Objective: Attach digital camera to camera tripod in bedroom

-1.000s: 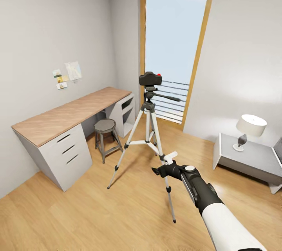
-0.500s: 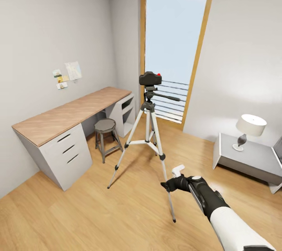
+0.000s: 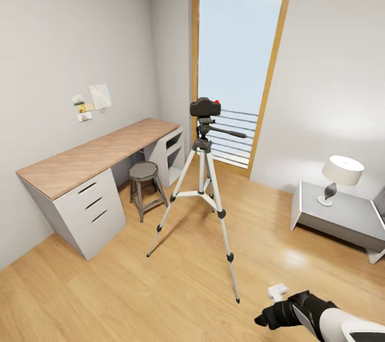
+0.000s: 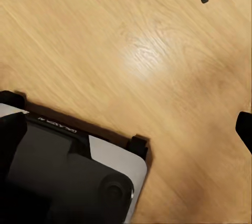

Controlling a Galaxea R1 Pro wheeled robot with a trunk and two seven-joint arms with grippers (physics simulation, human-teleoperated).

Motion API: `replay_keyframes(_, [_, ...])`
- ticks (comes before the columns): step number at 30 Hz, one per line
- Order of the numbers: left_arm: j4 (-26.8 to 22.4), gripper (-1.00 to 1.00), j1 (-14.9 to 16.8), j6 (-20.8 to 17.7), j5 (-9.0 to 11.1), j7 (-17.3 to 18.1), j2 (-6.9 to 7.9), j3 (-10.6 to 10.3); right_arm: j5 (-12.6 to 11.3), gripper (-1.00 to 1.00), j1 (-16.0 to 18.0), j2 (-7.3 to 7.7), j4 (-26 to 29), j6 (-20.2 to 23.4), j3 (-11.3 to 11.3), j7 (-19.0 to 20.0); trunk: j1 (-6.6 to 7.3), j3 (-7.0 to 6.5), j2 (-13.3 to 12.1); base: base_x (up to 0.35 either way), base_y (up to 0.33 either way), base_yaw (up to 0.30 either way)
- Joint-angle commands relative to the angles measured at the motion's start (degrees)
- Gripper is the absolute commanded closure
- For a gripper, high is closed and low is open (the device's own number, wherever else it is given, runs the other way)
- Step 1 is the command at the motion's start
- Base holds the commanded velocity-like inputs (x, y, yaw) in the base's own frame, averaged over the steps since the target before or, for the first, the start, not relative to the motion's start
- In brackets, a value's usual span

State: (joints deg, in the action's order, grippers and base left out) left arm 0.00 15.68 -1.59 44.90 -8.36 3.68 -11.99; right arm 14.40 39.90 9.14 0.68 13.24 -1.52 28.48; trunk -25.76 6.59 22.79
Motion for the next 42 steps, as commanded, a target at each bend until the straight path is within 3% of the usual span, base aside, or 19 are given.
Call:
replay_keyframes(1, [0.0, -1.00, 0.1, -0.2, 0.4, -0.2, -0.11, -0.5, 0.0, -1.00, 0.2, 0.21, -0.5, -0.4, 0.0, 0.2, -0.03, 0.11, 0.1, 0.000, 0.000, 0.000])
replay_keyframes(8, [0.0, -1.00, 0.0, -0.2, 0.4, -0.2, -0.47, -0.5, 0.0, -1.00, -1.4, 1.17, -2.2, -3.3, 0.0, -0.9, -0.03, 0.11, 0.1, 0.000, 0.000, 0.000])
replay_keyframes(15, [0.0, -1.00, -0.2, -0.2, 0.4, -0.2, -0.58, -0.5, -1.1, -1.00, -9.3, 1.47, -2.5, -4.2, 0.1, -3.7, -0.03, 0.11, 0.1, 0.000, 0.000, 0.000])
replay_keyframes(21, [0.0, -1.00, -0.3, -0.2, 0.4, -0.2, -0.59, -0.5, -3.1, -1.00, -14.0, 1.55, -2.6, -5.6, 0.1, -5.4, -0.03, 0.11, 0.1, 0.000, 0.000, 0.000])
replay_keyframes(33, [0.0, -1.00, -0.3, -0.1, 0.4, -0.2, -0.54, -0.5, -5.4, -1.00, -22.8, 1.48, -2.7, -13.0, 0.1, -12.7, -0.03, 0.11, 0.1, 0.000, 0.000, 0.000])
replay_keyframes(42, [0.0, -1.00, -0.3, -0.1, 0.4, -0.2, -0.51, -0.5, -6.9, -1.00, -24.8, 1.44, -2.7, -14.8, 0.1, -14.4, -0.03, 0.11, 0.1, 0.000, 0.000, 0.000])
